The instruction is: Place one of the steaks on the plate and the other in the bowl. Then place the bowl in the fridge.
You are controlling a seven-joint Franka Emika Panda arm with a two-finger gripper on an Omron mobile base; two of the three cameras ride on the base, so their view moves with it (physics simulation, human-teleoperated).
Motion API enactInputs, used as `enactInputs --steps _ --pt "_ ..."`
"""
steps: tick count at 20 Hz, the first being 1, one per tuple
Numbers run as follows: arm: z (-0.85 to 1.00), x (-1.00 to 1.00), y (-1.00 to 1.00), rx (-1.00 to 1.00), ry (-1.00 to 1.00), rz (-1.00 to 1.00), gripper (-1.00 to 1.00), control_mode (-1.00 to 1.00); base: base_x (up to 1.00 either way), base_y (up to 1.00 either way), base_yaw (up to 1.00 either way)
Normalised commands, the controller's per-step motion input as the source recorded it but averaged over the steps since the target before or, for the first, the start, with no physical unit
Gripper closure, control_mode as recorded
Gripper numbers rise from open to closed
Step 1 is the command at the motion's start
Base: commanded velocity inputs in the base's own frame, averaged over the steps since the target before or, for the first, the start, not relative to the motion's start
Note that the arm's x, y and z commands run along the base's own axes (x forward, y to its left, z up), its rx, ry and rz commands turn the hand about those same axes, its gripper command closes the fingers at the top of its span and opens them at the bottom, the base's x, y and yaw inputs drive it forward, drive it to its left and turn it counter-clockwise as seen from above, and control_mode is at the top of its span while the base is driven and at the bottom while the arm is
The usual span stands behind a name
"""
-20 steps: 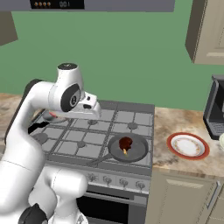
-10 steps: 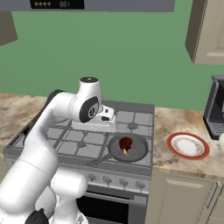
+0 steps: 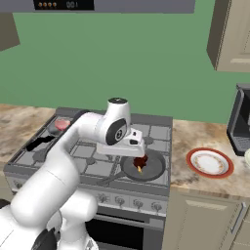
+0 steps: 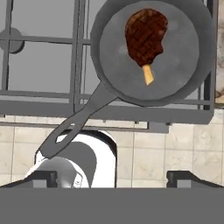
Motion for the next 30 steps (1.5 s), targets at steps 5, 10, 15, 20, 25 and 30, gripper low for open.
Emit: enactInputs --steps 5,10,15,20,25,30 --pt "-0.26 0.39 -0.25 0.00 0.00 0.00 -1.00 -1.00 0.00 0.00 0.00" --pt "-0.32 0.54 -0.11 0.00 0.00 0.00 -1.00 -1.00 0.00 0.00 0.00" --pt "-0.33 0.46 -0.13 0.00 0.01 0.00 -1.00 -1.00 0.00 0.00 0.00" --pt "-0.36 0.37 -0.06 0.00 0.02 0.02 -1.00 -1.00 0.00 0.00 0.00" --pt "-0.29 0.27 -0.06 0.00 0.01 0.02 -1.00 -1.00 0.00 0.00 0.00" --pt "-0.26 0.28 -0.10 0.00 0.00 0.02 -1.00 -1.00 0.00 0.00 0.00"
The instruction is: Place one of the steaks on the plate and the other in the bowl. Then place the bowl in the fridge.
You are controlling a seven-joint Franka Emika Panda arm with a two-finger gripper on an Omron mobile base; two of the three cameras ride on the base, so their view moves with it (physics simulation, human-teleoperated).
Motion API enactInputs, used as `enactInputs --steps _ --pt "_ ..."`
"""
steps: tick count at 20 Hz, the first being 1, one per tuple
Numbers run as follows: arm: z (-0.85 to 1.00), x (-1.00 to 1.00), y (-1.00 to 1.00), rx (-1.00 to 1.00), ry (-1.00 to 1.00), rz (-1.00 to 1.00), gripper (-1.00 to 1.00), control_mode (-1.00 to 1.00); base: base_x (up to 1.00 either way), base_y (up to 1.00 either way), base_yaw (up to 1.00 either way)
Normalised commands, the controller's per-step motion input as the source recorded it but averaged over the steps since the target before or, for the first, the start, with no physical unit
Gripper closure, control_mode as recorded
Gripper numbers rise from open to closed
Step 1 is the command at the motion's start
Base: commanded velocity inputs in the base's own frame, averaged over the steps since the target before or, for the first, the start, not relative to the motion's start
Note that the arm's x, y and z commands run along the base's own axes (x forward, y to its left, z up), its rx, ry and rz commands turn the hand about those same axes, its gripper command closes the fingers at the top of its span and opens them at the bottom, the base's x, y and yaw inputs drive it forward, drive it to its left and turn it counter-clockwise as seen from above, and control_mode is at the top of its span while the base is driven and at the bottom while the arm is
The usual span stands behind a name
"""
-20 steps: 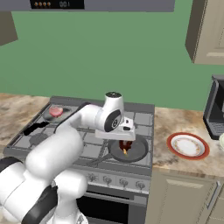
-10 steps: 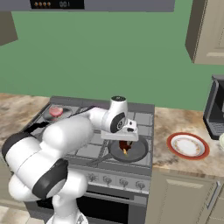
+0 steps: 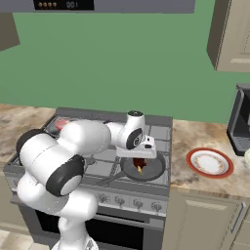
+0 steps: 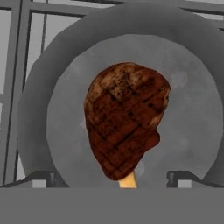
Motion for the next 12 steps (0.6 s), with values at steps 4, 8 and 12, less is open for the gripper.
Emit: enactInputs --steps 4,8,12 --pt "-0.26 0.38 -0.09 0.00 0.00 0.02 -1.00 -1.00 0.00 0.00 0.00" --pt "-0.26 0.26 -0.09 0.00 0.00 0.01 -1.00 -1.00 0.00 0.00 0.00" --pt "-0.45 0.13 -0.01 0.00 0.08 0.00 1.00 -1.00 0.00 0.00 0.00"
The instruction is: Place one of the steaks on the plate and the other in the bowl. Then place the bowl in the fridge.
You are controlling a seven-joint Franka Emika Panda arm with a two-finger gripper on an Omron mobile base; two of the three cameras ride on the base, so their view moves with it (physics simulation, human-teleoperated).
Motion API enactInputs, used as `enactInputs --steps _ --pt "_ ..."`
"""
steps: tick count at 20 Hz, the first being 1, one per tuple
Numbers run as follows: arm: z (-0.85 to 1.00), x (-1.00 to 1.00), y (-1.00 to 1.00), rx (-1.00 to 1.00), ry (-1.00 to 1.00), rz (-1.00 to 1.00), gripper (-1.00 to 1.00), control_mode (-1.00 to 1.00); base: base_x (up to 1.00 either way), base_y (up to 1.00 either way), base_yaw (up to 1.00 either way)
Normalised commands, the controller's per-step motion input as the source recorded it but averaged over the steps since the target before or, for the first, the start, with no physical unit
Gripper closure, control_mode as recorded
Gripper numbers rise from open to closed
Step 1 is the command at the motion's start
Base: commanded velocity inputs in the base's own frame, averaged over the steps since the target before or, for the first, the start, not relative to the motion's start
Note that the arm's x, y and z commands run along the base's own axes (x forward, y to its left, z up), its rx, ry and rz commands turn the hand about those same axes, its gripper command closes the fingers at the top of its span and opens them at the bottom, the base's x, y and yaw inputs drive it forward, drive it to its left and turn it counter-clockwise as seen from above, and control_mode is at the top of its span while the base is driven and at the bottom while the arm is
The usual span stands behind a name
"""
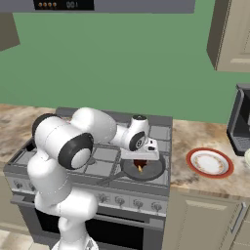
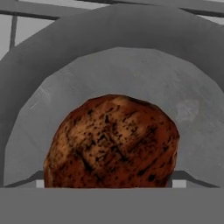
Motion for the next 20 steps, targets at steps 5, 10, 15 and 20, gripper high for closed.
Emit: enactInputs --steps 5,10,15,20 --pt "-0.42 -0.04 0.00 0.00 0.11 0.00 1.00 -1.00 0.00 0.00 0.00" --pt "0.12 -0.36 0.02 0.00 -0.11 -0.01 1.00 -1.00 0.00 0.00 0.00" --pt "0.32 0.06 -0.25 0.00 -0.07 -0.05 1.00 -1.00 0.00 0.00 0.00" --pt "0.11 0.19 -0.74 0.00 -0.01 -0.05 1.00 -1.00 0.00 0.00 0.00"
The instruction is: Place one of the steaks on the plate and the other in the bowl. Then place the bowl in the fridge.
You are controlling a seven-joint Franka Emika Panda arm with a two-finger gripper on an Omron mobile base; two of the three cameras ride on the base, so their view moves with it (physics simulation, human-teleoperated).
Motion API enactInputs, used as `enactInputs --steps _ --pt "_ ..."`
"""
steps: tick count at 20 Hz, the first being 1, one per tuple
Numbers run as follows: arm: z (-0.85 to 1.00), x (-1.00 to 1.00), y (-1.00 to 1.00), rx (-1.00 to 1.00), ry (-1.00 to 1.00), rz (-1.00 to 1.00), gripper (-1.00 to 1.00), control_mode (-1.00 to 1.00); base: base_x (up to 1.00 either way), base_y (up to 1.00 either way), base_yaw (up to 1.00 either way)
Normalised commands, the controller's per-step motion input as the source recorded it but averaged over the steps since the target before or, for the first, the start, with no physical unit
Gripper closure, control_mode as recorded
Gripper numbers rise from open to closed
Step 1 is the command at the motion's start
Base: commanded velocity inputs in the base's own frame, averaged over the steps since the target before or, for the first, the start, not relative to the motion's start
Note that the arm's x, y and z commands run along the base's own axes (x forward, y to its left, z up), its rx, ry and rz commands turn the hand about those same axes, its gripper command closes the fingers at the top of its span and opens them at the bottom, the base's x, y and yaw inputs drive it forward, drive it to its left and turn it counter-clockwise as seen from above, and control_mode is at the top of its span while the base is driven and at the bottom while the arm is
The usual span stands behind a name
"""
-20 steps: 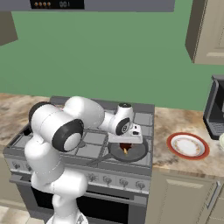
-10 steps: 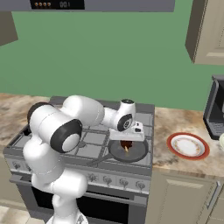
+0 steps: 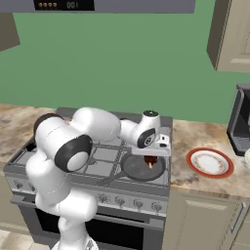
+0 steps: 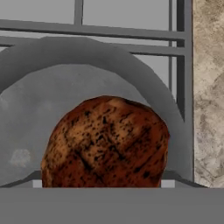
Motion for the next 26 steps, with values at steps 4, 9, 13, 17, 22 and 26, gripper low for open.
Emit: enactInputs --steps 4,9,13,17,22,26 --pt "0.17 0.19 -0.91 0.00 -0.02 -0.02 1.00 -1.00 0.00 0.00 0.00" --pt "0.26 0.20 -0.63 0.00 0.00 0.00 1.00 -1.00 0.00 0.00 0.00" --pt "0.08 0.33 -0.63 0.02 -0.04 0.00 1.00 -1.00 0.00 0.00 0.00" --pt "0.00 0.36 -0.60 0.00 -0.07 0.01 1.00 -1.00 0.00 0.00 0.00" --pt "0.00 0.12 -0.57 0.00 -0.12 0.00 1.00 -1.00 0.00 0.00 0.00" --pt "-0.08 0.14 -0.43 0.00 -0.15 0.00 1.00 -1.00 0.00 0.00 0.00"
